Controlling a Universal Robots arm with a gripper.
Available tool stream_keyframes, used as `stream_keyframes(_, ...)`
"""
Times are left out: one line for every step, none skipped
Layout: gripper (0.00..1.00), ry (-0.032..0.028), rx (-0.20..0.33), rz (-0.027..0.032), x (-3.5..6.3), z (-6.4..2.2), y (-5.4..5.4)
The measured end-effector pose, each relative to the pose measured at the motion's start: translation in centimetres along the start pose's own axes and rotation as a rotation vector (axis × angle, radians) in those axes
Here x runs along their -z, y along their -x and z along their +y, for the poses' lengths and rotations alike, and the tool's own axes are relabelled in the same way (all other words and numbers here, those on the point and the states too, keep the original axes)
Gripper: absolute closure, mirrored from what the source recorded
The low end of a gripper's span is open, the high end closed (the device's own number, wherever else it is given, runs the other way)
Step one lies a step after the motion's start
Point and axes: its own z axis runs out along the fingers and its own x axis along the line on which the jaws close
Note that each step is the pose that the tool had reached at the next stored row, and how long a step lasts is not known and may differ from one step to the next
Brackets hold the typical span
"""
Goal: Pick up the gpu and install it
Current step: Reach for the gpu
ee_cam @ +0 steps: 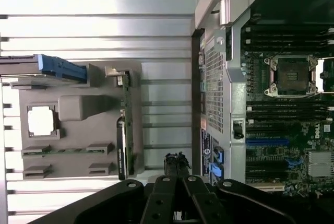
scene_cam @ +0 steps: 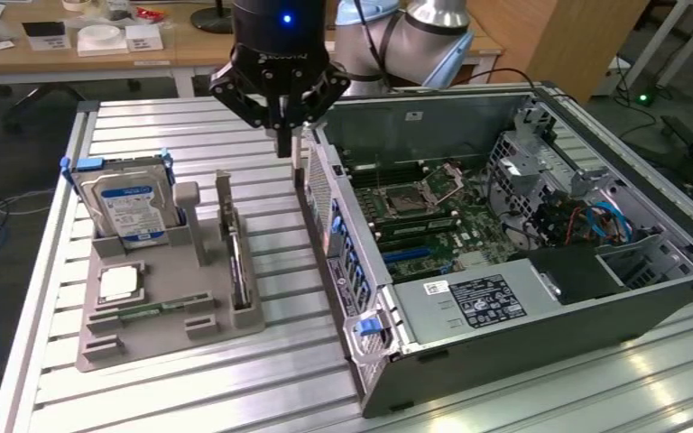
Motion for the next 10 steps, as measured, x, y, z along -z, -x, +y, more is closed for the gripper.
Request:
stream_keyframes(0.89, 0.0, 0.001, 0.0001, 0.01, -0.07, -0.2)
stream_keyframes(0.89, 0.0, 0.002, 0.0001, 0.02, -0.13, -0.5)
stream_keyframes(0.89, 0.0001, 0.003, 0.0001, 0.02, -0.18, -0.9)
stream_keyframes(0.89, 0.0001, 0.003, 0.0001, 0.03, -0.24, -1.3)
stream_keyframes(0.89, 0.0002, 0.004, 0.0001, 0.03, -0.29, -1.6)
stream_keyframes(0.89, 0.0002, 0.004, 0.0001, 0.04, -0.35, -1.9)
stream_keyframes(0.89, 0.0001, 0.005, 0.0002, 0.05, -0.41, -2.2)
stream_keyframes(0.89, 0.0001, 0.005, 0.0003, 0.06, -0.47, -2.5)
stream_keyframes(0.89, 0.0002, 0.006, 0.0002, 0.06, -0.53, -2.9)
stream_keyframes(0.89, 0.0002, 0.006, 0.0003, 0.07, -0.58, -3.2)
